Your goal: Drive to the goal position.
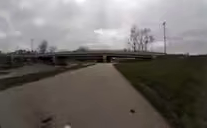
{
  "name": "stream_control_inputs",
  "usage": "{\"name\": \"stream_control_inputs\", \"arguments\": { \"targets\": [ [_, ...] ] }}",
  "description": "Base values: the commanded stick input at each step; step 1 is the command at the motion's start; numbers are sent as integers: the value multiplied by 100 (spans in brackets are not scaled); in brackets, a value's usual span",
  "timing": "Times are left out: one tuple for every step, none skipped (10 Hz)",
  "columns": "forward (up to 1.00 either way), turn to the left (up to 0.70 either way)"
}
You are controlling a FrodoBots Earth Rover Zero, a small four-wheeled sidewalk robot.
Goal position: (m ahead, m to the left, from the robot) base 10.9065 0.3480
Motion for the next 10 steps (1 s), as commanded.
{"name": "stream_control_inputs", "arguments": {
  "targets": [
    [100,0],
    [100,0],
    [100,0],
    [100,0],
    [100,0],
    [100,0],
    [100,0],
    [100,0],
    [100,0],
    [100,0]
  ]
}}
